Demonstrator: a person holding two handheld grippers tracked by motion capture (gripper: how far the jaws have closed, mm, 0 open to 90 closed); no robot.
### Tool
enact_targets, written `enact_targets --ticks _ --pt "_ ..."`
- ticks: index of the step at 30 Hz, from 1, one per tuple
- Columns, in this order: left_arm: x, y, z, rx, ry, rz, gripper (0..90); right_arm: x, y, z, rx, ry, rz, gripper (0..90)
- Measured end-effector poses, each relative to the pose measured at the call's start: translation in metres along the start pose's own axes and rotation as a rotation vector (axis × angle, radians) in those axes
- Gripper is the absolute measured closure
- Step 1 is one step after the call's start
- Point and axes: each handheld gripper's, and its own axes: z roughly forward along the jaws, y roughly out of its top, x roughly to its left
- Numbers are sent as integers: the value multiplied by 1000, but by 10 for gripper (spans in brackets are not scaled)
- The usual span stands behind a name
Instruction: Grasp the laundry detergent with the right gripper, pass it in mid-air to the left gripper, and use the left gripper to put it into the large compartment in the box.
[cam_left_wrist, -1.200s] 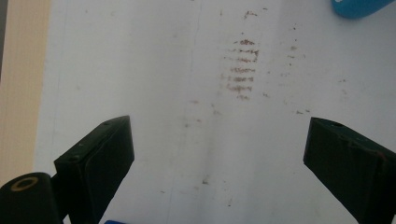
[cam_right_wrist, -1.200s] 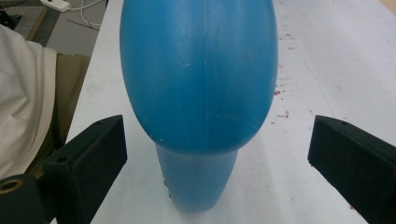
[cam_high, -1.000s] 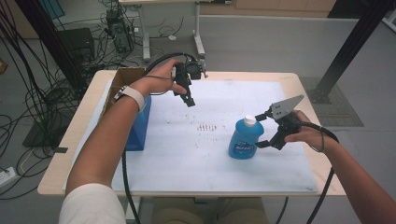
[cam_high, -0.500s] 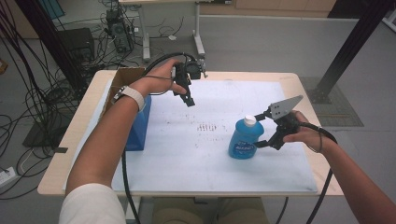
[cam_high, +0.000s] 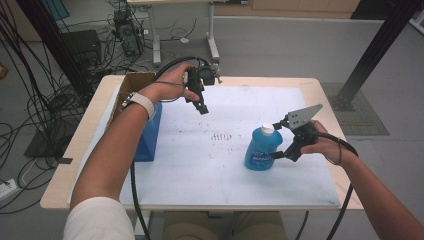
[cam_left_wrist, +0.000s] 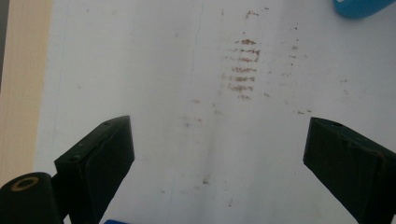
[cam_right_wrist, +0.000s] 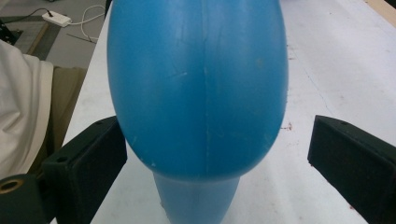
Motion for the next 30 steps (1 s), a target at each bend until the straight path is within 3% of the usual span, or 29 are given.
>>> enact_targets --ticks 30 --pt "-1 -1 2 0 -4 -6 93 3 -10 13 -50 -6 16 66"
